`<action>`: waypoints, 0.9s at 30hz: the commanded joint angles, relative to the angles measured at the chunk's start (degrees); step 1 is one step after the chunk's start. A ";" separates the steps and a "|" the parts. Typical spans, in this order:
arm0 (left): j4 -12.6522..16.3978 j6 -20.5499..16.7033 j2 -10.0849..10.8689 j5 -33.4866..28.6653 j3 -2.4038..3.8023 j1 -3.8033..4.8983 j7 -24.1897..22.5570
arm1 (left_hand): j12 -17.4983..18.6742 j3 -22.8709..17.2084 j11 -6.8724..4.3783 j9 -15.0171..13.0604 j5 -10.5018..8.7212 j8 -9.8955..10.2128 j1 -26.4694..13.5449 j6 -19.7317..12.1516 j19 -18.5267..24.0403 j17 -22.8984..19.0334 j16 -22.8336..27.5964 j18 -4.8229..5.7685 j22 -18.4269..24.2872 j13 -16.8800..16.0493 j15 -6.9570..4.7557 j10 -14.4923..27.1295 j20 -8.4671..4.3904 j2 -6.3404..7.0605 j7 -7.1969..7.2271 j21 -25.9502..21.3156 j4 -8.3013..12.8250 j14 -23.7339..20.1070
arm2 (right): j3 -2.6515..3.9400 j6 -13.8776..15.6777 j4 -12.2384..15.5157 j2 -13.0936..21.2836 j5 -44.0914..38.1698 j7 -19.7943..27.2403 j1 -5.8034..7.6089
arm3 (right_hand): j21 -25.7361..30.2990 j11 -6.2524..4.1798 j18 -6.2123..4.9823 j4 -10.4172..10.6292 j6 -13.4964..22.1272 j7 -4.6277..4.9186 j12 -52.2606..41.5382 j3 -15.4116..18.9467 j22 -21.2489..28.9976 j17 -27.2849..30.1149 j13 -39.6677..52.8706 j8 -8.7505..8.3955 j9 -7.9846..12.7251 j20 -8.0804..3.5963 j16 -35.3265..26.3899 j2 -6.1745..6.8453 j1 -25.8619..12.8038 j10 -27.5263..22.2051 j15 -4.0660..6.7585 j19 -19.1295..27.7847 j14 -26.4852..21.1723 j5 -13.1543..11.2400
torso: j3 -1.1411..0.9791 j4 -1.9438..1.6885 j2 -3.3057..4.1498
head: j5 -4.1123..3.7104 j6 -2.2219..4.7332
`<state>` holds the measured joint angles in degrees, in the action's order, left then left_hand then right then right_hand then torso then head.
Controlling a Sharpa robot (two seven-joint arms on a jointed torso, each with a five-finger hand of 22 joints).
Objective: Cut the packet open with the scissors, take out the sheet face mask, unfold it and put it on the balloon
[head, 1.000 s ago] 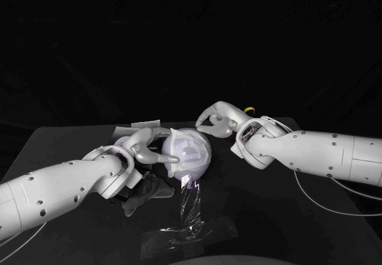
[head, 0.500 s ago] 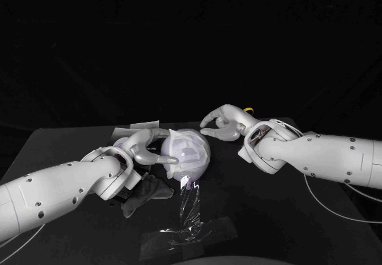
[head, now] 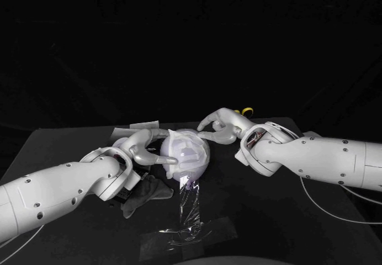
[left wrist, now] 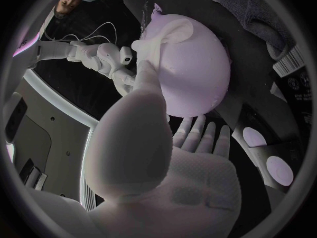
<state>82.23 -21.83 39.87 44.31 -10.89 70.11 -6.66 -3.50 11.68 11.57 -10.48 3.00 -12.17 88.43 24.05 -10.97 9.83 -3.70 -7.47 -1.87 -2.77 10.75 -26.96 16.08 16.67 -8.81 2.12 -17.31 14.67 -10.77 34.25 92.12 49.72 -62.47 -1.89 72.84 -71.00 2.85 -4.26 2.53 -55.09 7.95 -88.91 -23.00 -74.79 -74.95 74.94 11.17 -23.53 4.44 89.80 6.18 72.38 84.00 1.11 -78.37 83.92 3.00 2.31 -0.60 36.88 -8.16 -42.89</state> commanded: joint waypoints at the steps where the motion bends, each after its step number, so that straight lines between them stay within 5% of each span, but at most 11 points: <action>1: 0.13 0.98 -0.09 -0.03 -0.06 -0.08 0.42 | 0.29 -0.18 -0.15 -0.02 0.27 -0.30 0.51 0.53 -0.31 0.03 0.15 -0.79 -0.09 -0.08 -0.07 -0.46 -0.04 -0.14 -4.78 0.02 -0.03 0.27 | 0.02 -0.76 -0.05 -0.18 -0.52 -0.24 -0.10 | 0.18 0.27 -0.34 -0.23 -0.18 -0.06 0.02 0.14 0.00 -15.05 14.24 -0.16 0.06 0.46 0.20 0.37 0.40 5.46 -0.41 -0.04 6.08 -0.24 | 0.08 -0.04 -0.02 | -0.04 -0.13; 8: 0.10 1.01 -0.08 -0.12 -0.06 -0.08 0.46 | 0.29 -0.18 -0.15 -0.02 0.27 -0.30 0.51 0.53 -0.31 0.03 0.15 -0.79 -0.09 -0.08 -0.07 -0.46 -0.04 -0.14 -4.78 0.02 -0.03 0.27 | 0.00 -0.69 0.28 -0.22 -0.67 -0.23 -0.26 | 0.10 0.20 -0.37 -0.28 -0.72 -0.16 -0.06 0.18 -0.10 -15.05 14.29 -0.09 0.06 0.57 0.20 0.39 0.56 5.50 -0.39 -0.10 6.08 -0.24 | 0.02 -0.03 -0.01 | 0.05 -0.23; 27: 0.06 1.09 -0.15 -0.49 -0.06 -0.08 0.52 | 0.30 -0.19 -0.14 -0.03 0.26 -0.31 0.51 0.56 -0.48 0.11 0.12 -0.90 -0.12 -0.08 -0.07 -0.52 0.02 -0.17 -4.80 0.06 -0.03 0.45 | -0.05 -0.24 0.34 -0.73 -4.42 -2.07 -0.57 | 0.62 0.41 -0.56 0.52 -0.61 0.04 0.34 3.34 0.05 -15.05 14.00 -1.20 0.60 1.00 0.20 3.34 -0.92 5.29 -0.59 0.14 6.08 -0.25 | 0.03 -0.04 -0.01 | -0.13 -0.35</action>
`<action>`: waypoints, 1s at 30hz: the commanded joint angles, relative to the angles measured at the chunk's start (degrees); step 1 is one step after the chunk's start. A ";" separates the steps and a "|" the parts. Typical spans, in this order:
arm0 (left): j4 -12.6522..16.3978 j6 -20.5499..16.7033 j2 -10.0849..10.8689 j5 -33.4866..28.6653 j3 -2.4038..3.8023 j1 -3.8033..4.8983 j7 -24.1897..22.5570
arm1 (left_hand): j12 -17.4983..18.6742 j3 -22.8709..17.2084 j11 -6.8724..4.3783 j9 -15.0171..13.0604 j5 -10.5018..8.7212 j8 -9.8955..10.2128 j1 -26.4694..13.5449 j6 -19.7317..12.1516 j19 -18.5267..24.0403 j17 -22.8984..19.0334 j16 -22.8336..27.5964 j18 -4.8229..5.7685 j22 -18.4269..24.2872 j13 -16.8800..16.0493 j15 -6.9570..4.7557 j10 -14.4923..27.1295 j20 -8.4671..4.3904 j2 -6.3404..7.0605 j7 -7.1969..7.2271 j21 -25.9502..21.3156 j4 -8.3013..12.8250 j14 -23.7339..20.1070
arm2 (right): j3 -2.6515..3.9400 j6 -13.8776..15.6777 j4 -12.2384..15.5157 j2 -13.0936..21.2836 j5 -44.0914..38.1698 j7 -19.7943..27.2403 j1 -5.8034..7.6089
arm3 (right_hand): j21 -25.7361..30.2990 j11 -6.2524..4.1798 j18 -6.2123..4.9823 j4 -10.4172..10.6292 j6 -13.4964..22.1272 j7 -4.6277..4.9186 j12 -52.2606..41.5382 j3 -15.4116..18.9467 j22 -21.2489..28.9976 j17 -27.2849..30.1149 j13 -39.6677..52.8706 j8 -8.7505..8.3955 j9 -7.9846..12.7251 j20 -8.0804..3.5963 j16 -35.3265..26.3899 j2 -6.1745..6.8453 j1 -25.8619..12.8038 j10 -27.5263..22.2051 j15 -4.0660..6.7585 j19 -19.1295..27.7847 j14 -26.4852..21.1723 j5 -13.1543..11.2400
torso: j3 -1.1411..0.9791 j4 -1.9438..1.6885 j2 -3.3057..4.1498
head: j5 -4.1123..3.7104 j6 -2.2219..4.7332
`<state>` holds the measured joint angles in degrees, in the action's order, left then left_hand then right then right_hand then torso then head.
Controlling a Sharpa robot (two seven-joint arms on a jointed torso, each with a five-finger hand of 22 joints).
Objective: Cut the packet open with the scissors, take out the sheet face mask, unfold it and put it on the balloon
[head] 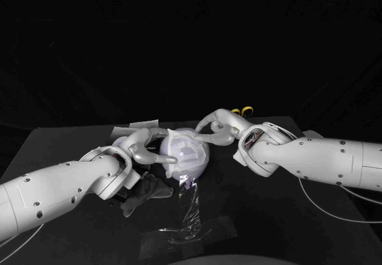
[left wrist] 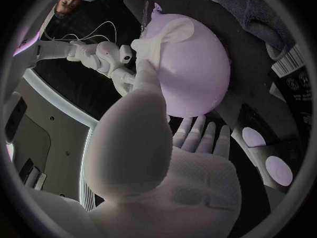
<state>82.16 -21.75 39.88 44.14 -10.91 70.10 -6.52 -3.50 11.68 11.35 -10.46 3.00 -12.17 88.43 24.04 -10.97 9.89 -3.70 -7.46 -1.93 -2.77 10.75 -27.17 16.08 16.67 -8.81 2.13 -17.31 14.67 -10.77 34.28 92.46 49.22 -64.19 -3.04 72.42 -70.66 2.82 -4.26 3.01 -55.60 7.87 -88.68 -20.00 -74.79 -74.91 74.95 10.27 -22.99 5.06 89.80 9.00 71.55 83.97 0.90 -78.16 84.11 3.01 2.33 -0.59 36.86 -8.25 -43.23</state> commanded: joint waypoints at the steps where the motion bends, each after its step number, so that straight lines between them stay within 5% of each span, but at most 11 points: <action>1: 0.13 1.02 -0.16 -0.31 -0.05 -0.07 0.39 | 0.30 -0.19 0.08 -0.05 0.26 -0.31 0.51 0.57 -0.49 0.05 0.12 -0.91 -0.07 -0.09 -0.07 -0.31 0.02 -0.17 -4.80 0.06 -0.03 0.45 | -0.06 -0.21 -0.06 -0.35 -2.99 -1.07 -0.18 | 0.24 0.44 -0.55 0.08 -0.12 0.11 0.11 0.50 0.02 -15.09 13.99 -0.32 0.08 0.39 0.20 0.62 -0.11 5.32 -0.39 -0.09 5.89 -0.25 | 0.01 -0.05 0.01 | -0.03 0.00; 16: 0.20 1.10 -0.13 -0.44 -0.04 -0.07 0.47 | 0.30 -0.19 0.15 -0.08 0.26 -0.34 0.48 0.67 -0.70 0.15 0.05 -1.15 -0.12 -0.10 -0.01 -0.49 0.10 -0.20 -4.87 0.14 -0.03 0.75 | -0.14 1.12 0.21 -1.05 -8.40 -1.96 -0.98 | 0.03 0.13 -0.52 0.19 -1.48 -0.29 -0.15 0.84 -0.25 -15.09 14.18 -0.02 -0.02 0.35 0.20 -0.11 0.85 5.45 -0.19 -0.28 5.89 -0.24 | 0.03 -0.03 0.02 | 0.02 -0.24; 30: 0.26 1.20 -0.09 -0.87 -0.04 -0.07 0.65 | 0.31 -0.19 0.17 -0.08 0.26 -0.33 0.46 0.65 -0.75 0.16 0.04 -1.22 -0.13 -0.10 0.01 -0.53 0.13 -0.19 -4.90 0.16 -0.03 0.82 | -0.13 3.18 -0.01 -1.36 -15.54 -2.74 -1.43 | -1.57 -2.25 -0.16 -1.66 -7.23 -3.00 -1.32 -4.72 -1.78 -15.09 15.05 2.37 -0.81 -1.27 0.20 -5.72 5.82 6.03 1.79 -1.55 5.89 -0.11 | 0.00 -0.03 0.05 | 0.09 -0.33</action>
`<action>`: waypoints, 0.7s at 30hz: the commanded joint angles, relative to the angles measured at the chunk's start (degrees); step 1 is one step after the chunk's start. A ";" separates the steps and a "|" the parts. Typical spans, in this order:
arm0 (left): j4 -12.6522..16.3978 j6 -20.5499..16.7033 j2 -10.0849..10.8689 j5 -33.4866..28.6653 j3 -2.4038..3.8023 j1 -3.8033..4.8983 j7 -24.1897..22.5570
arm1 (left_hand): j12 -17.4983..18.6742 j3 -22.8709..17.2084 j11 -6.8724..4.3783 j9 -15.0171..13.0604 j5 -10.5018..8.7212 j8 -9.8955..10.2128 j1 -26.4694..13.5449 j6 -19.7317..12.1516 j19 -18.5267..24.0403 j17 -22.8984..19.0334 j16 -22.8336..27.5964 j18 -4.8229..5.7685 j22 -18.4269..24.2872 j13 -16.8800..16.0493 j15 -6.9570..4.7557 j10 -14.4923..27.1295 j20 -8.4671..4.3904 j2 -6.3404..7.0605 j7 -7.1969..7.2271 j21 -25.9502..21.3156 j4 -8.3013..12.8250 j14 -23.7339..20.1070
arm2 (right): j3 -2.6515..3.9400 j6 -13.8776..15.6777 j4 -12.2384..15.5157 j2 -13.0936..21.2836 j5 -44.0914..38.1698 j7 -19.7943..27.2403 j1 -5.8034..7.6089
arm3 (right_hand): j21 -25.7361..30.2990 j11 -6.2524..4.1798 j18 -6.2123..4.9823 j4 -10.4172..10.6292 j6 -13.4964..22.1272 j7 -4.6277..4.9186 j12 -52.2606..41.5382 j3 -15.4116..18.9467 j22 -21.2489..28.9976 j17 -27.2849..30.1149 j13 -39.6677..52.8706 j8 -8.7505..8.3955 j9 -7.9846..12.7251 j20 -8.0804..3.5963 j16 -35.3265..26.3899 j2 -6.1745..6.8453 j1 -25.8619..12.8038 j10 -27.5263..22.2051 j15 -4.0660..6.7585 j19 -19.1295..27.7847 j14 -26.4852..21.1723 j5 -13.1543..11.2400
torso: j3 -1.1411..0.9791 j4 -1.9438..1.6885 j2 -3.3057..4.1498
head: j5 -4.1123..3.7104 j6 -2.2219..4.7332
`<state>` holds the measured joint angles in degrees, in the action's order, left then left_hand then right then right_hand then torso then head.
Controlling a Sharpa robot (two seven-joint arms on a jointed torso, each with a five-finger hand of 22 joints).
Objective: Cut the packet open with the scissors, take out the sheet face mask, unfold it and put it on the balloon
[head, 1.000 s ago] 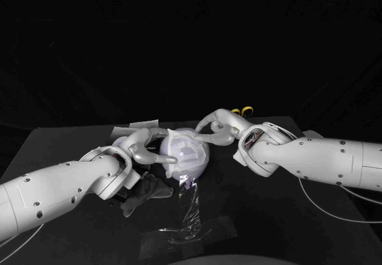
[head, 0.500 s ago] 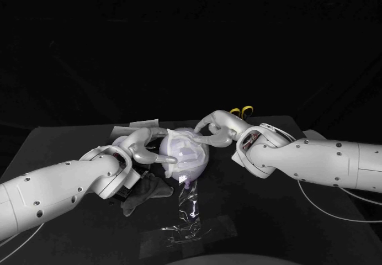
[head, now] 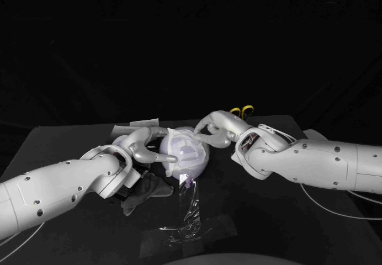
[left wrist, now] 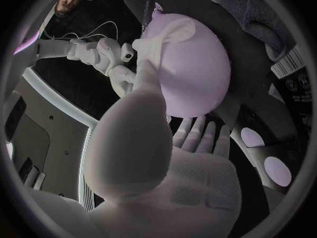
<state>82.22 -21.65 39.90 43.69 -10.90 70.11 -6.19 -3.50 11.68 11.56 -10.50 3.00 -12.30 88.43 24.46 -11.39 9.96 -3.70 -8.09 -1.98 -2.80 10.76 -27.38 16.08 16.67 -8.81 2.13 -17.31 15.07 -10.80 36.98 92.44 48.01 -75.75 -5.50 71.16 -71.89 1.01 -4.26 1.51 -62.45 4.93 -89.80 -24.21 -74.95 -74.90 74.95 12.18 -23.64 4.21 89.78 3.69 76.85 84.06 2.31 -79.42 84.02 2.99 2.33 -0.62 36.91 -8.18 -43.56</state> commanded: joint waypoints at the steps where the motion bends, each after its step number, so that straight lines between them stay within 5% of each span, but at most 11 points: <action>1: 0.21 1.10 -0.11 -0.43 -0.05 -0.08 0.32 | 0.31 -0.19 -0.03 -0.04 0.26 -0.20 0.46 0.24 -0.33 0.09 0.04 -0.59 -0.07 -0.07 0.00 -0.33 0.13 -0.19 -4.89 0.16 -0.03 0.41 | -0.10 0.61 0.00 -0.18 -4.15 -0.14 -0.18 | -0.35 -0.49 -0.16 -0.28 -0.49 -0.13 -0.20 -0.67 -1.65 -15.10 15.05 0.56 -0.24 -0.48 0.22 -0.48 0.59 5.94 0.44 -0.31 5.98 -0.11 | -0.01 -0.01 -0.01 | 0.02 -0.03; 12: 0.24 1.17 -0.15 -0.49 -0.05 -0.07 0.37 | 0.31 -0.21 -0.01 -0.03 0.26 -0.18 0.44 0.22 -0.42 0.11 0.02 -0.66 -0.09 -0.07 0.03 -0.36 0.17 -0.22 -4.92 0.19 -0.03 0.50 | -0.09 1.64 -0.16 -0.54 -4.20 0.55 -0.20 | -1.03 -0.88 0.05 -0.91 -1.27 -0.50 -0.20 -2.76 -2.33 -15.10 15.05 1.81 -1.14 -0.99 0.22 -1.58 0.59 5.94 0.81 -0.77 5.98 -0.19 | -0.01 0.01 0.00 | -0.01 -0.17; 21: 0.27 1.21 -0.15 -0.50 -0.05 -0.07 0.40 | 0.32 -0.23 0.01 -0.04 0.26 -0.18 0.43 0.23 -0.46 0.11 0.01 -0.72 -0.10 -0.06 0.06 -0.34 0.19 -0.24 -4.94 0.20 -0.03 0.55 | -0.07 4.35 -0.05 -0.63 -4.88 -0.45 -0.20 | -1.41 -1.28 0.14 -1.84 -2.33 -0.98 -0.20 -4.57 -2.78 -15.10 15.05 3.43 -2.51 -1.33 0.22 -1.12 0.12 5.94 1.12 -1.04 5.98 -0.20 | -0.03 -0.02 0.00 | -0.08 -0.35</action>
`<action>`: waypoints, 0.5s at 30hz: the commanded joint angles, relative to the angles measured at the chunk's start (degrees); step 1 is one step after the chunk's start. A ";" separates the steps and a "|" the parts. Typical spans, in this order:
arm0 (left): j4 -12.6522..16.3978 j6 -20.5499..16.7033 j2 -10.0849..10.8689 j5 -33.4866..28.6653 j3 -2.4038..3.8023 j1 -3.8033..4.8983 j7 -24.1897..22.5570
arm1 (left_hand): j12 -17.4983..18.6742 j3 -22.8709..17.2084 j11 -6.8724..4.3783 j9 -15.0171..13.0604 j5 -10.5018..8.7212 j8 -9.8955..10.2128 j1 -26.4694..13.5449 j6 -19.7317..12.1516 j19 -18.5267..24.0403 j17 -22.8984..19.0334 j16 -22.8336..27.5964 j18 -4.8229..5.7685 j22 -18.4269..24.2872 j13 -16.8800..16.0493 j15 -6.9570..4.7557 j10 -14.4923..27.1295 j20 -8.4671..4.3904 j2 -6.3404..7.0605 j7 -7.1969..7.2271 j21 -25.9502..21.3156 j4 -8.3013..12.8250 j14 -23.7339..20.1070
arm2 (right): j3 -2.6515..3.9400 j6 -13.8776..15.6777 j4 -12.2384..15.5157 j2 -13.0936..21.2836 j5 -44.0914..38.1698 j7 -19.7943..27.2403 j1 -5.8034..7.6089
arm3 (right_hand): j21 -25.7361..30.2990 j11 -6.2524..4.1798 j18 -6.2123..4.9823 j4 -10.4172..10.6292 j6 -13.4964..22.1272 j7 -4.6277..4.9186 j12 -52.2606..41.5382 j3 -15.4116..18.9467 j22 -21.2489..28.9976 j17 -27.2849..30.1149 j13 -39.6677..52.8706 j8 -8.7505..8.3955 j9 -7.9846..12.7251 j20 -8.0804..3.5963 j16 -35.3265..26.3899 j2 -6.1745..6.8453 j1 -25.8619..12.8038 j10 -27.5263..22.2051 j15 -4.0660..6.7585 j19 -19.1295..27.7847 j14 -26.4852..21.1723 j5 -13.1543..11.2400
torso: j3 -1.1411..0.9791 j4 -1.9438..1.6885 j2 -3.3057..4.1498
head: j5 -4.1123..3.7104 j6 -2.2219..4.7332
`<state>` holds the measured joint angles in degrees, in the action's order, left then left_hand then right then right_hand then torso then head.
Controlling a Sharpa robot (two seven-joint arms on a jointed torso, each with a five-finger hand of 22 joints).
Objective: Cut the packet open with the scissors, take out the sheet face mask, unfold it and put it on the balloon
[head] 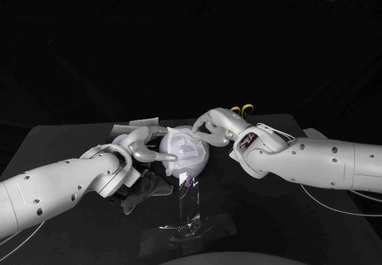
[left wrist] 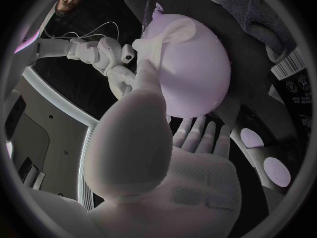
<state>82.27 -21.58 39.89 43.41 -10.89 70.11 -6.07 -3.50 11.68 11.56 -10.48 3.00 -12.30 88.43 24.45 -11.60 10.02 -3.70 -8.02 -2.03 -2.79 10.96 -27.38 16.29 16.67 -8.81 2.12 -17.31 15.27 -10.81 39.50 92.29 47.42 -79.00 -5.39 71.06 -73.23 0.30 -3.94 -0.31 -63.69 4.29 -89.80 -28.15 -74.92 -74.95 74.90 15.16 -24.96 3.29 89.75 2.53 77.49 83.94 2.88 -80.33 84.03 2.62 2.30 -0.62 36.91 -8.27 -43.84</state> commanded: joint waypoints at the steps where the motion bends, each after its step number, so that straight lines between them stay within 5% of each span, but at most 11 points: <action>1: 0.21 1.16 -0.15 -0.22 -0.06 -0.07 0.28 | 0.32 -0.23 0.01 -0.05 0.26 -0.19 0.43 0.23 -0.25 0.05 0.01 -0.79 -0.05 -0.07 -0.15 -0.34 -0.02 -0.24 -4.95 0.20 -0.03 0.35 | -0.05 2.01 0.09 -0.02 -1.72 -0.79 -0.11 | -0.08 -0.61 -0.17 -0.10 -1.11 -0.40 -0.20 -0.91 -2.84 -15.05 15.10 0.64 -1.44 -0.45 0.25 0.08 -0.65 6.06 0.59 -0.14 5.97 0.17 | 0.02 0.00 -0.02 | 0.02 -0.11; 15: 0.21 1.17 -0.12 -0.22 -0.06 -0.07 0.34 | 0.33 -0.23 0.02 -0.05 0.26 -0.18 0.43 0.23 -0.26 0.05 0.01 -0.80 -0.05 -0.07 -0.15 -0.34 -0.02 -0.23 -4.95 0.21 -0.03 0.36 | 0.13 2.73 -2.25 0.62 -0.76 -3.66 0.05 | -0.30 -0.90 -0.08 -1.32 0.32 -0.67 -0.20 -4.79 -3.41 -15.05 15.10 3.35 -6.04 -0.85 0.25 0.68 -2.98 6.06 0.87 -0.35 5.97 0.17 | 0.02 0.01 -0.01 | 0.06 -0.17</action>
<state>82.32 -21.52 39.88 43.35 -10.88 70.13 -6.06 -3.50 11.68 11.56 -10.46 3.00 -12.30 88.43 24.45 -11.59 10.01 -3.70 -7.98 -2.03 -2.78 10.96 -27.37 16.29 16.67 -8.80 2.12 -17.31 15.27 -10.74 41.75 90.27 48.03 -79.50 -7.58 71.08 -73.22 -0.11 -3.91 -1.60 -63.76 3.46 -89.70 -32.68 -74.95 -74.90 74.95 16.92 -25.00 2.87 89.80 3.31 74.92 83.93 3.30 -80.75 84.03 2.50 2.32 -0.60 36.88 -8.22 -44.01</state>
